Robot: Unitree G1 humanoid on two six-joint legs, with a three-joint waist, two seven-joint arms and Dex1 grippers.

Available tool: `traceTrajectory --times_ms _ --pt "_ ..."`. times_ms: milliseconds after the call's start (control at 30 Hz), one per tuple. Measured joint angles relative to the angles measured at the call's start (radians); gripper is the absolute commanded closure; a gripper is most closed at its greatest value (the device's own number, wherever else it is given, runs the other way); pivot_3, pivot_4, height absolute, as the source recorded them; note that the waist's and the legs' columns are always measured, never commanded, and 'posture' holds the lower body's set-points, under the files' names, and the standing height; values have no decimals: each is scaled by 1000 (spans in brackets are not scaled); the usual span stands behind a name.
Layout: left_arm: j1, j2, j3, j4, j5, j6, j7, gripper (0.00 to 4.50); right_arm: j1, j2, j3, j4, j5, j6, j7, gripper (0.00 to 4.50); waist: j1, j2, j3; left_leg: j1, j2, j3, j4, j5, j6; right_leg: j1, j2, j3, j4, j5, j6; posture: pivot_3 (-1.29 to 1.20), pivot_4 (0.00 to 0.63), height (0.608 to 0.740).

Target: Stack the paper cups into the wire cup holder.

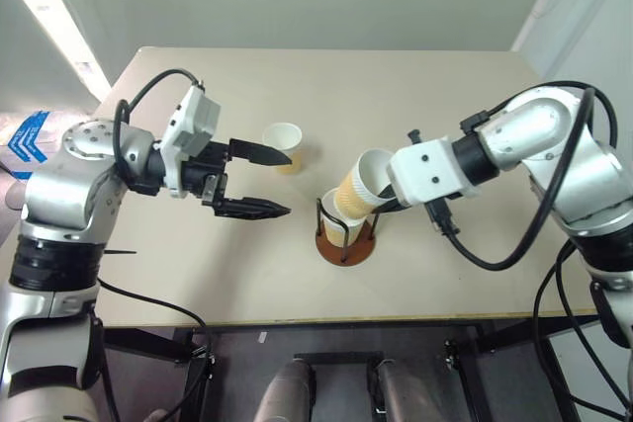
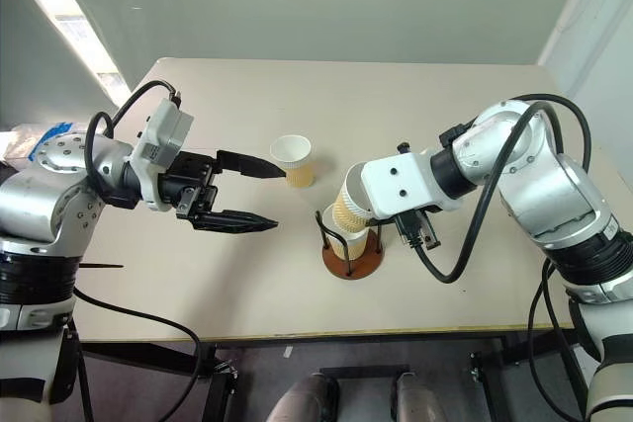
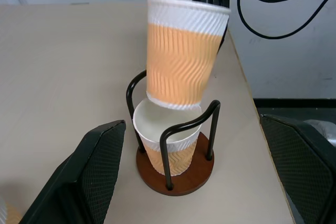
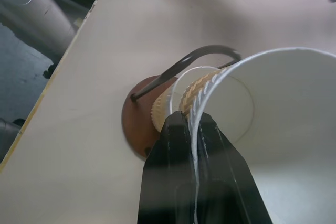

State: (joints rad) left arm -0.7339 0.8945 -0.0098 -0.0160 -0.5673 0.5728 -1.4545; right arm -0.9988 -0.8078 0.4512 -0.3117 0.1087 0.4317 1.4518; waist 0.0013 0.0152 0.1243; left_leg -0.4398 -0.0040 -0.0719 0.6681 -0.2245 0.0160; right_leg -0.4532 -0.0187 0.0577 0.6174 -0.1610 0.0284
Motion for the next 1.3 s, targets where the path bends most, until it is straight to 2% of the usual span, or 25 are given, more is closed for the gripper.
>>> traceTrajectory --times_ms 333,433,733,833,1033,1133,1300 --pt "-5 -13 -4 0 4 0 13 0 6 51 40 52 -78 -43 -21 4466 0 0 0 0 0 0 0 1 0 0 0 0 1 0 -1 0 150 740" --pt "-5 -13 -5 -1 5 0 18 0 6 57 40 55 -90 -46 -30 3862 0 0 0 0 0 0 0 1 0 0 0 0 1 0 -1 0 150 740" --pt "-6 -17 -10 -1 27 -11 25 0 5 61 0 69 -91 -16 -75 920 0 0 0 0 0 0 0 1 0 0 0 0 1 0 -1 0 150 740" --pt "-19 -36 -15 17 68 -37 66 0 -2 72 -90 79 -36 77 -112 920 1 0 0 0 0 0 0 1 0 0 0 0 1 0 -1 0 150 740" --pt "-96 -60 -128 206 405 -316 291 0 -28 81 -394 100 122 335 -272 920 3 0 0 1 -1 0 0 2 0 1 0 1 0 0 -1 0 150 740" --pt "-149 -100 -182 264 493 -383 325 0 -17 102 -514 80 198 450 -357 920 7 0 0 0 -1 0 -1 2 0 0 0 0 0 0 -1 0 150 740" --pt "-277 -147 -275 424 665 -538 401 0 24 161 -638 -14 360 620 -463 920 8 0 0 0 -1 0 -2 2 0 0 0 0 -1 0 0 0 150 740"
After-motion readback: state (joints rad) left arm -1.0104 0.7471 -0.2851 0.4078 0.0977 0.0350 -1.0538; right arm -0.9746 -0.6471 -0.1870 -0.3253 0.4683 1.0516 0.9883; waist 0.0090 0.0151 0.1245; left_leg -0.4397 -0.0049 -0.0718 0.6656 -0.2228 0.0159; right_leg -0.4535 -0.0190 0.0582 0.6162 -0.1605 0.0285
